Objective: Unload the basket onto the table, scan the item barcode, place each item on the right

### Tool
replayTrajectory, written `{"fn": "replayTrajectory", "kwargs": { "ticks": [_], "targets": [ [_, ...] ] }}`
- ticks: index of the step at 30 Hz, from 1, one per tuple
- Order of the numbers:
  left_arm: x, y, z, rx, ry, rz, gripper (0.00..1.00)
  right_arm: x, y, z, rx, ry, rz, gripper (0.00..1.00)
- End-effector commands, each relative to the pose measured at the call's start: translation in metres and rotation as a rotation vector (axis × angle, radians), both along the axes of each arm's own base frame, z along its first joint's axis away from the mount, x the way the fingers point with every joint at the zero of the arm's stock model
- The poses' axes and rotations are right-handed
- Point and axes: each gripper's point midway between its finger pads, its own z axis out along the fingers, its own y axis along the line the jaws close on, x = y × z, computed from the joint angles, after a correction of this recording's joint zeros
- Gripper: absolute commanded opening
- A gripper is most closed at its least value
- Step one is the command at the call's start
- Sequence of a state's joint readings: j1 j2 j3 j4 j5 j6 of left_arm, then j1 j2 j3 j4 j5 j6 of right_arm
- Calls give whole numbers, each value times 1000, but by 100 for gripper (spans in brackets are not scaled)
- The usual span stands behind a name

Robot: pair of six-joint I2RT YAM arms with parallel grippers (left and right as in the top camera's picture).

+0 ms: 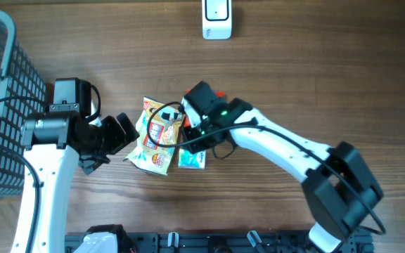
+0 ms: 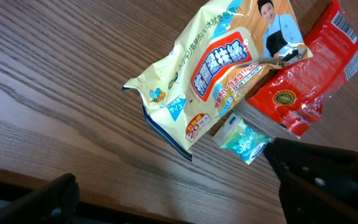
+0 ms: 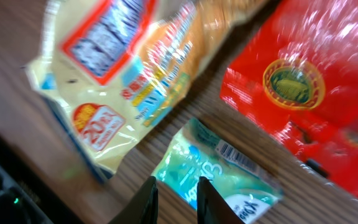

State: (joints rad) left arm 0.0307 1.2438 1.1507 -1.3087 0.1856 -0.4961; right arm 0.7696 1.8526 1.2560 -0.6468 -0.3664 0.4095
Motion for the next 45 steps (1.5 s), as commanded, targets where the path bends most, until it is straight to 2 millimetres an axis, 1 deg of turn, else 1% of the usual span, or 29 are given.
{"fn": "replayTrajectory", "kwargs": {
  "ticks": [1,2,3,4,6,8,9,12,13,16,18,19,21,22,23,24,25,26,27,28,29,31,33,34,36,38,39,41,45],
  "targets": [
    [-1,-3,0,-13,4,5,100,-7,2,-36,-84,90,-90,21],
    [-1,-3,0,-13,4,5,100,-11,2,-43,-97,112,-85,19],
    [-1,-3,0,-13,4,5,100,-15,-2,-49,-117,137,-84,8],
    [-1,-3,0,-13,4,5,100,-17,-7,-52,-144,144,-85,4],
    [-1,-3,0,-13,4,5,100,-15,-23,-55,-219,123,-107,4],
    [-1,-3,0,-13,4,5,100,-6,-53,-53,-345,80,-159,4],
    [-1,-3,0,-13,4,5,100,1,-76,-49,-437,51,-203,4],
    [-1,-3,0,-13,4,5,100,10,-111,-38,-559,23,-245,4],
    [-1,-3,0,-13,4,5,100,12,-128,-33,-607,24,-265,4],
    [-1,-3,0,-13,4,5,100,24,-163,-17,-702,-19,-323,5],
    [-1,-3,0,-13,4,5,100,33,-181,-3,-726,-62,-365,7],
    [-1,-3,0,-13,4,5,100,36,-185,5,-712,-73,-365,8],
    [-1,-3,0,-13,4,5,100,37,-183,17,-649,-76,-320,11],
    [-1,-3,0,-13,4,5,100,35,-174,23,-580,-72,-261,17],
    [-1,-3,0,-13,4,5,100,27,-150,31,-441,-60,-113,28],
    [-1,-3,0,-13,4,5,100,13,-120,42,-258,-38,51,47],
    [-1,-3,0,-13,4,5,100,7,-106,48,-178,-21,87,55],
    [-1,-3,0,-13,4,5,100,3,-95,51,-119,0,94,58],
    [-1,-3,0,-13,4,5,100,2,-88,52,-88,12,83,54],
    [-1,-3,0,-13,4,5,100,4,-82,48,-83,4,62,45],
    [-1,-3,0,-13,4,5,100,5,-76,44,-81,-1,51,39],
    [-1,-3,0,-13,4,5,100,1,-66,35,-77,0,47,36],
    [-1,-3,0,-13,4,5,100,-4,-66,19,-144,2,9,35],
    [-1,-3,0,-13,4,5,100,-5,-70,9,-220,-13,-31,34],
    [-1,-3,0,-13,4,5,100,-6,-80,-6,-347,-53,-76,33],
    [-1,-3,0,-13,4,5,100,-6,-92,-15,-462,-93,-106,33],
    [-1,-3,0,-13,4,5,100,-7,-98,-19,-515,-105,-136,29],
    [-1,-3,0,-13,4,5,100,-10,-103,-26,-562,-113,-129,26],
    [-1,-3,0,-13,4,5,100,-14,-118,-39,-634,-112,-121,27]
  ]
}}
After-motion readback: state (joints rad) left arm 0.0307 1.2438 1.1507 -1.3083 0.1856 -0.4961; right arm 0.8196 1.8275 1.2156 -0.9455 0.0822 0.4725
